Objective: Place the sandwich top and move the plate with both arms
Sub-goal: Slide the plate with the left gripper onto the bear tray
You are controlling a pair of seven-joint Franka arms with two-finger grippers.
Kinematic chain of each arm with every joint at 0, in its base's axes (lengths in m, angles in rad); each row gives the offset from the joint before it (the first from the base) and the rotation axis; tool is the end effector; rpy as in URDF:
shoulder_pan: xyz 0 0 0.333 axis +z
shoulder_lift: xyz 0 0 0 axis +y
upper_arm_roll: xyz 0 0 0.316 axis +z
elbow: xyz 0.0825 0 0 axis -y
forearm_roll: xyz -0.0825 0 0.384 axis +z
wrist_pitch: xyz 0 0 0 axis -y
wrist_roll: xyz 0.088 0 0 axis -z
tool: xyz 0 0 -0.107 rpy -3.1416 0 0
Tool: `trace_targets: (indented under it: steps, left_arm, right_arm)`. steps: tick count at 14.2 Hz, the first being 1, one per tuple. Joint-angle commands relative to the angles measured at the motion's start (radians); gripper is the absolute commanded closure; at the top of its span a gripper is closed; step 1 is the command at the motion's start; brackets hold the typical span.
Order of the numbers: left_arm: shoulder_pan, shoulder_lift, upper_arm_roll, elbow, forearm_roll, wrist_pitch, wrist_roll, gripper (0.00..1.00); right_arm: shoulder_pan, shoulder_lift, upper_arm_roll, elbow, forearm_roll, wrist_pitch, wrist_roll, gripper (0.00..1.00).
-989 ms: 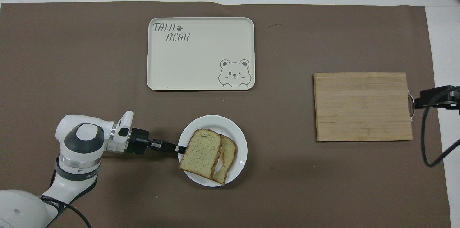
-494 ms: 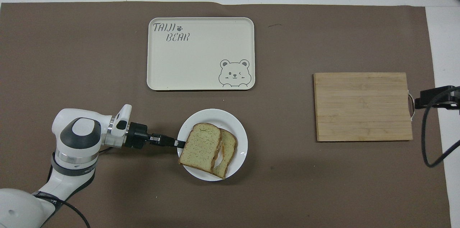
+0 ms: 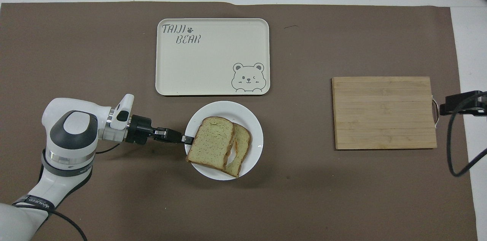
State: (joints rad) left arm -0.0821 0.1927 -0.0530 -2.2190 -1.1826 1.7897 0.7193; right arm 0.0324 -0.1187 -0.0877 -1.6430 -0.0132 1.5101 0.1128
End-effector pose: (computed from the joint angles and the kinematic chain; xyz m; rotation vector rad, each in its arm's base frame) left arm 0.4926 -0.1466 0.2943 1.9826 -0.1686 -0.2489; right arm 0.5098 -0.0327 0.6483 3.1272 -0.2635 -0.0229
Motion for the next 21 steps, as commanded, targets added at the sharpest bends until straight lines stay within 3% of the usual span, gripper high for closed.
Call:
trace_targets:
  steps: [1,7,12,21]
  left_arm:
    - [0.031,0.007,0.002,0.073,0.033,-0.07,-0.06,1.0]
    - [0.076,0.112,0.001,0.284,0.109,-0.145,-0.171,1.0]
    - [0.102,0.163,-0.005,0.383,0.133,-0.193,-0.221,1.0]
    - [0.102,0.347,-0.002,0.723,0.135,-0.256,-0.359,1.0]
  right_arm:
    - [-0.008,-0.019,0.0,-0.017,0.002,-0.001,-0.048,0.0]
    - [-0.008,-0.019,-0.001,-0.017,0.004,-0.002,-0.062,0.0]
    - [-0.009,-0.019,-0.001,-0.017,0.004,-0.002,-0.064,0.0]
    - [-0.009,-0.019,-0.001,-0.018,0.004,-0.002,-0.064,0.0]
